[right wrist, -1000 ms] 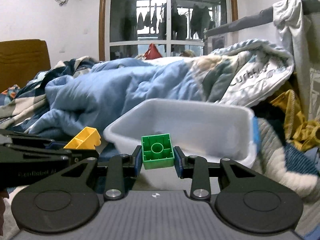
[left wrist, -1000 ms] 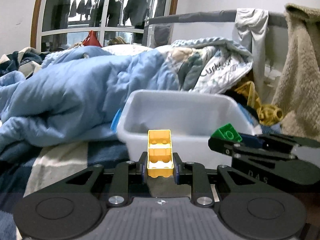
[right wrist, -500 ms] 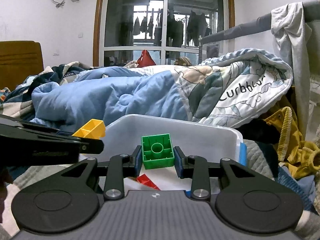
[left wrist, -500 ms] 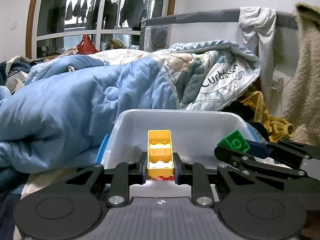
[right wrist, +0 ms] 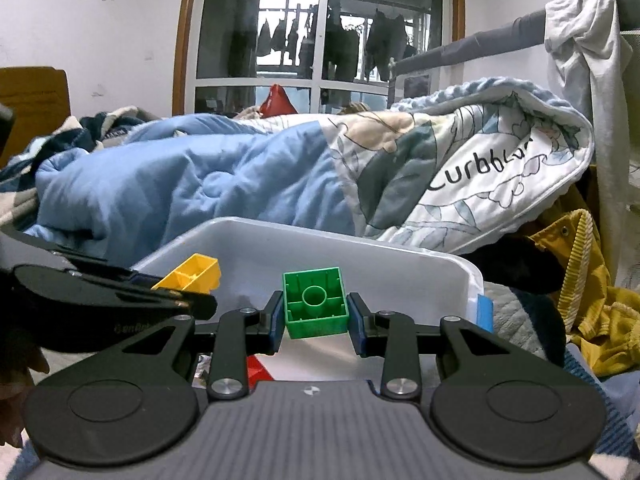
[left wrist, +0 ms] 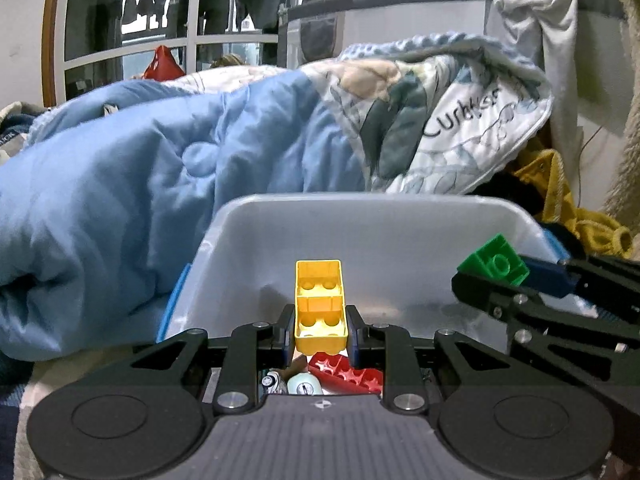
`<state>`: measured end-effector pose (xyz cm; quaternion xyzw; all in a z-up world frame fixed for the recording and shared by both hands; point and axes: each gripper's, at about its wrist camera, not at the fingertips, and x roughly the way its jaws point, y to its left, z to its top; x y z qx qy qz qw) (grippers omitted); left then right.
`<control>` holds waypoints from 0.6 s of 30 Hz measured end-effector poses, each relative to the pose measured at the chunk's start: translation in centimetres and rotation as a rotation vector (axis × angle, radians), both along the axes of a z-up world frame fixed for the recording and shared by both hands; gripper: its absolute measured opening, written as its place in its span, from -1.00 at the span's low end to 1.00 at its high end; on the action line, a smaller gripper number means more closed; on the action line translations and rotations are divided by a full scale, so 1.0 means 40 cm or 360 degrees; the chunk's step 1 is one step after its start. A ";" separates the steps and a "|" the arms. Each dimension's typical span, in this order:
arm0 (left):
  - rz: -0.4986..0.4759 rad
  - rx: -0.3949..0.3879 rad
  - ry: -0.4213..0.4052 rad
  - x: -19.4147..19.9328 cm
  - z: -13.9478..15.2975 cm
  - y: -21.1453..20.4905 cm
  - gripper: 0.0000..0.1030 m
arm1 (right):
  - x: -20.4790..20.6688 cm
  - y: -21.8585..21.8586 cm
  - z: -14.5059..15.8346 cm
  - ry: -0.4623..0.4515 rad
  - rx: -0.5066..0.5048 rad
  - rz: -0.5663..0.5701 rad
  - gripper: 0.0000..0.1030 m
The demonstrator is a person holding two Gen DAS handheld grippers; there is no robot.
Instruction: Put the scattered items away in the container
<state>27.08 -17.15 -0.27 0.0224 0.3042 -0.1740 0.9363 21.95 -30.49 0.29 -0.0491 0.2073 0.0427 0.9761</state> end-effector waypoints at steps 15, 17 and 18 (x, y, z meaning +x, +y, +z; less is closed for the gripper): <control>0.0061 0.0016 -0.0001 -0.013 0.000 0.023 0.30 | 0.010 -0.006 -0.019 0.0046 0.0014 -0.0008 0.03; 0.0077 0.0001 -0.0013 -0.023 0.015 0.037 0.39 | 0.002 -0.003 -0.008 0.0033 0.0010 -0.0013 0.06; 0.0091 0.0000 -0.0014 -0.028 0.021 0.042 0.46 | -0.002 -0.002 -0.004 0.0029 0.0008 -0.0015 0.08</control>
